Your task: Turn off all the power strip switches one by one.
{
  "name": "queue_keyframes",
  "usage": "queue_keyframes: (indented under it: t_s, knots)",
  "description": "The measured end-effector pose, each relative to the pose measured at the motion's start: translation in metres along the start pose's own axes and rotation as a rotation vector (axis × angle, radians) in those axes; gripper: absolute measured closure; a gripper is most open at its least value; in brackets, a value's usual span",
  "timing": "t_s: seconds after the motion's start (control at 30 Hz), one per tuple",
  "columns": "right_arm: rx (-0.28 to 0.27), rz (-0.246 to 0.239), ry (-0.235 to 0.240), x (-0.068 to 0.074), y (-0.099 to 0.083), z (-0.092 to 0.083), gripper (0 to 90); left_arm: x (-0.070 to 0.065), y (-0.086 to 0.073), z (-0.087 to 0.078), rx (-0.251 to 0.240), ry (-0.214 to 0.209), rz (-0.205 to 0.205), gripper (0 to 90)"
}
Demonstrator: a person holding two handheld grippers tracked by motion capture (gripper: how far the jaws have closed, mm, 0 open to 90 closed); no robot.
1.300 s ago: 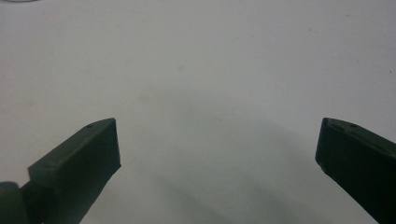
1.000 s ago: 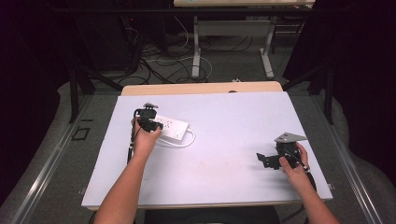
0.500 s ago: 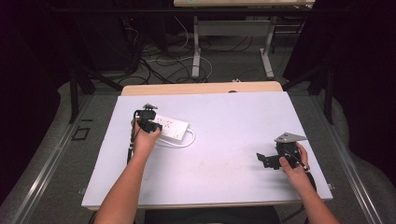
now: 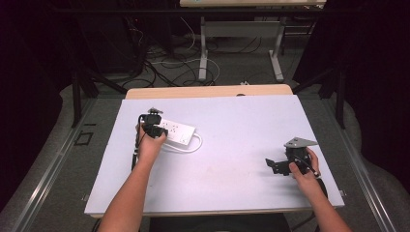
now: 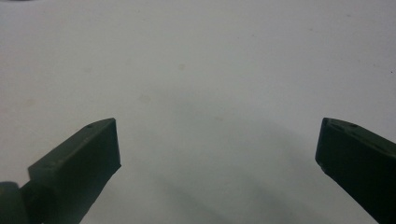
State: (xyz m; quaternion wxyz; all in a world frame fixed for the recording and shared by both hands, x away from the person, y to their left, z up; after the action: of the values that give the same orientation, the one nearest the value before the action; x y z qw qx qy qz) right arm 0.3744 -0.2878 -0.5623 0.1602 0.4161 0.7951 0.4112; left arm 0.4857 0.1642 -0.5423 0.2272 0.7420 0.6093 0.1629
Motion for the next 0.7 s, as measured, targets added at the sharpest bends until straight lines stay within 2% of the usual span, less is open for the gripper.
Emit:
queue_keyframes:
  t_s: [0.03, 0.07, 0.2, 0.23, 0.7]
  knots:
    - [0.000, 0.000, 0.002, -0.0001, 0.0000, 0.0001, 0.0, 0.0002, -0.0005, 0.0011, 0.019, 0.004, 0.008, 90.0]
    - [0.002, 0.000, -0.003, -0.0001, 0.0000, -0.0003, 0.0, 0.0000, -0.0008, 0.0019, 0.000, 0.002, 0.003, 90.0]
    - [0.000, 0.003, 0.000, -0.0001, 0.0000, -0.0001, 0.0, 0.0012, -0.0016, 0.0020, -0.008, -0.006, -0.004, 90.0]
    - [0.000, 0.003, -0.001, -0.0003, -0.0002, 0.0000, 0.0, 0.0017, -0.0016, 0.0011, 0.003, -0.007, 0.000, 90.0]
    - [0.002, 0.002, 0.001, -0.0005, -0.0005, 0.0004, 0.0, 0.0035, 0.0000, 0.0010, -0.002, -0.010, -0.010, 90.0]
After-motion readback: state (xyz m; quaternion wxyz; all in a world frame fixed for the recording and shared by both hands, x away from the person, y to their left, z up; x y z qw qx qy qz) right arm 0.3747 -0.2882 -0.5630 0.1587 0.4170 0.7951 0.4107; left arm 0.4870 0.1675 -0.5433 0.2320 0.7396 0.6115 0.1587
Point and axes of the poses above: each handheld gripper's, and its own axes: z roughly forward along the jaws, y roughly out of its top, x roughly to its left, the point moved 3 cm from there along z, roughly forward along the jaws, and after that the axes turned 8 degrees about y, right-handed, at the moved point
